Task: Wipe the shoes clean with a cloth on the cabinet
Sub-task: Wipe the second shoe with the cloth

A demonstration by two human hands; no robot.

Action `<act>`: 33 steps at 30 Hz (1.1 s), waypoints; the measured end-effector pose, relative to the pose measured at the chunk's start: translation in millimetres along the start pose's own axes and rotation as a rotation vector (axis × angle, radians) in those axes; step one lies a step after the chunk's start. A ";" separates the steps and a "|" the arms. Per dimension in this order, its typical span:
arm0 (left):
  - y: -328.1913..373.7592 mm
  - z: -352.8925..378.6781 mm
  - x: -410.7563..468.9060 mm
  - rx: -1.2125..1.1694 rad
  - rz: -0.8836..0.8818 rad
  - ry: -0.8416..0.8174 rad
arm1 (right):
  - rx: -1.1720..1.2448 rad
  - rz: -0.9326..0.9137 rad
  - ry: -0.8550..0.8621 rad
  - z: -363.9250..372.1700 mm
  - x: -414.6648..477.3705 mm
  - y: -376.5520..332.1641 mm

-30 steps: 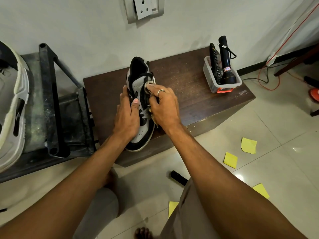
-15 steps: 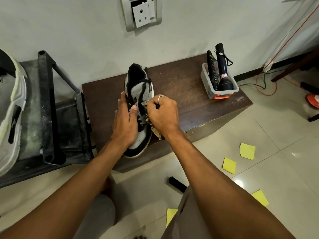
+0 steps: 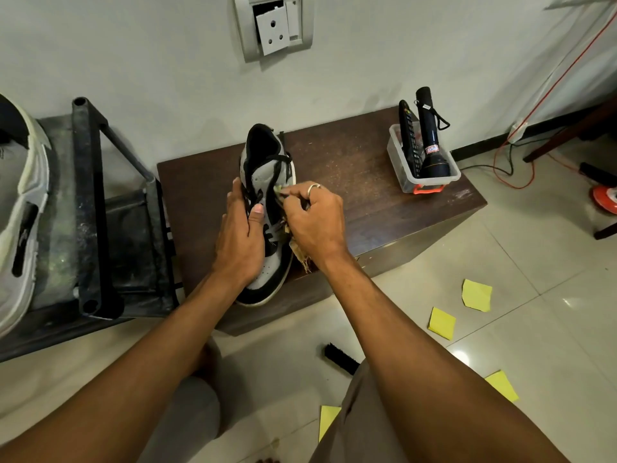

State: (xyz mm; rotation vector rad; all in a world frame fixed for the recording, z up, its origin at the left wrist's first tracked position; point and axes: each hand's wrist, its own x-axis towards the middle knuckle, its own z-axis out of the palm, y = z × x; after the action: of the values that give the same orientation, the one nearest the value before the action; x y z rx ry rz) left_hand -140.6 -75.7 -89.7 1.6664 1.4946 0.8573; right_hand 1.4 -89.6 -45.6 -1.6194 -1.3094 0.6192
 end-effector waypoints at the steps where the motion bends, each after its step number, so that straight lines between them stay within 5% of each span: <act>1: -0.1 0.3 0.0 -0.001 0.000 -0.002 | 0.021 -0.014 0.045 1.9 0.6 -0.4; 13: 3.4 0.0 -0.5 0.004 -0.013 0.016 | 0.029 0.045 -0.158 1.7 -0.3 -4.5; 18: 3.3 -0.4 -0.4 0.021 -0.010 0.010 | 0.110 -0.079 0.084 0.6 1.2 -4.0; 24: 8.2 -1.7 -1.7 -0.052 0.003 0.042 | -0.096 -0.288 -0.084 15.9 0.5 -0.2; 30: 7.0 -1.2 -2.6 -0.043 -0.029 0.032 | -0.063 -0.212 -0.167 9.5 1.4 -0.3; 33: 2.7 -0.8 -0.7 -0.028 -0.040 0.019 | -0.004 -0.226 -0.071 5.6 1.3 0.7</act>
State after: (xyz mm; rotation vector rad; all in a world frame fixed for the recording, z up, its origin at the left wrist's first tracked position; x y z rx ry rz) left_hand -139.9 -76.5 -87.0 1.6071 1.5163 0.8710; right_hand -2.6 -86.5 -48.5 -1.4372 -1.5211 0.5401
